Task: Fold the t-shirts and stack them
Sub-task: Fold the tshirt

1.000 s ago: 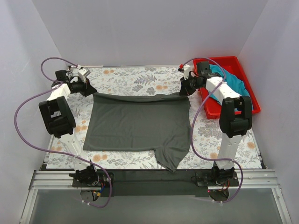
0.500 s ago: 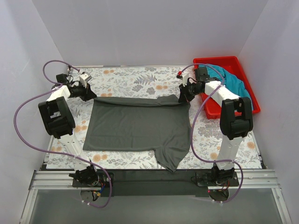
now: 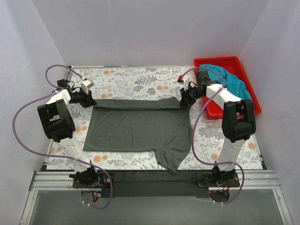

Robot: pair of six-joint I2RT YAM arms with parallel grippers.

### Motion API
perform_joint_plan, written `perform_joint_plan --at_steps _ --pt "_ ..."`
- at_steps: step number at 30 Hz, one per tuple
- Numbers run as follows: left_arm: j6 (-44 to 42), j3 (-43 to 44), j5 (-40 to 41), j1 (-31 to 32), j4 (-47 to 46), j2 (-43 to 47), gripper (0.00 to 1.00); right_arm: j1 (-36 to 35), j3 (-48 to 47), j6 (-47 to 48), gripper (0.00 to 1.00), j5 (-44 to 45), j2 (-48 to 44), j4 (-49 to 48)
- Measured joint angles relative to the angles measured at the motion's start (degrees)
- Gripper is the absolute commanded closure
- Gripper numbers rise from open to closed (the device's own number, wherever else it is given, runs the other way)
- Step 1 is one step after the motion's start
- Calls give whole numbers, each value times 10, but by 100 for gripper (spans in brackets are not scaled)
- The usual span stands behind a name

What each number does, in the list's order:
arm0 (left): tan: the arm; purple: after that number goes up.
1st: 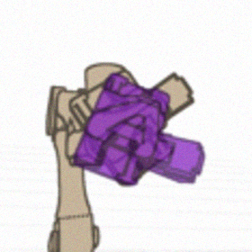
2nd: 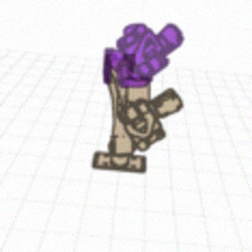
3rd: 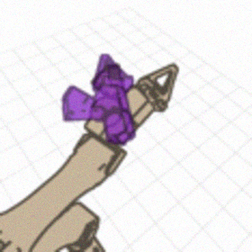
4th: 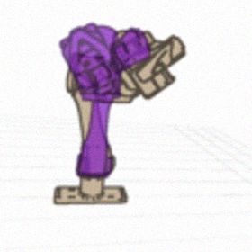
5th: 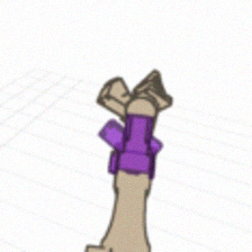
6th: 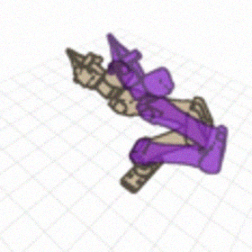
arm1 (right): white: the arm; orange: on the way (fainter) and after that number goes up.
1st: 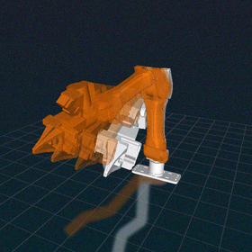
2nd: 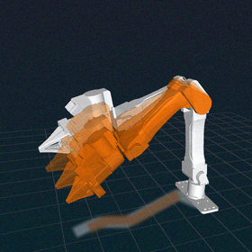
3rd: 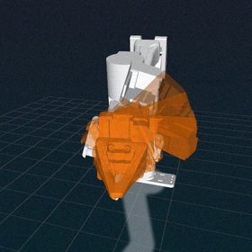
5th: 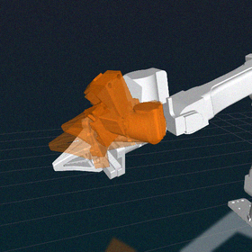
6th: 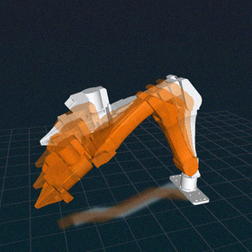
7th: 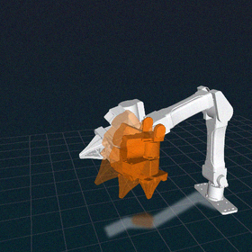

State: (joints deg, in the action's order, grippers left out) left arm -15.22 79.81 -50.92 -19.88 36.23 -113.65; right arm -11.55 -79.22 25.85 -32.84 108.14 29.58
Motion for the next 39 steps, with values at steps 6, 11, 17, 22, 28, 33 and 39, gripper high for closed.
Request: perform_joint_plan --at_steps 6,11,17,22,28,33,39 --pt "-10 -12 17 -3 2 0 100 0 14 4 99 -2 0 0" --pt "-19 -15 24 -3 7 0 100 0 34 16 99 1 0 2" --pt "-33 -21 36 -3 19 0 100 -1 45 29 99 5 0 2" --pt "-42 -21 49 -3 34 -3 78 -1 46 34 69 5 0 7" --pt "-31 10 38 -2 75 -5 66 -1 22 34 62 4 1 40" --pt "31 54 7 23 63 0 65 -1 -34 13 63 -1 1 45" --pt "186 66 5 133 -24 7 58 -1 -125 -27 62 -4 37 44"
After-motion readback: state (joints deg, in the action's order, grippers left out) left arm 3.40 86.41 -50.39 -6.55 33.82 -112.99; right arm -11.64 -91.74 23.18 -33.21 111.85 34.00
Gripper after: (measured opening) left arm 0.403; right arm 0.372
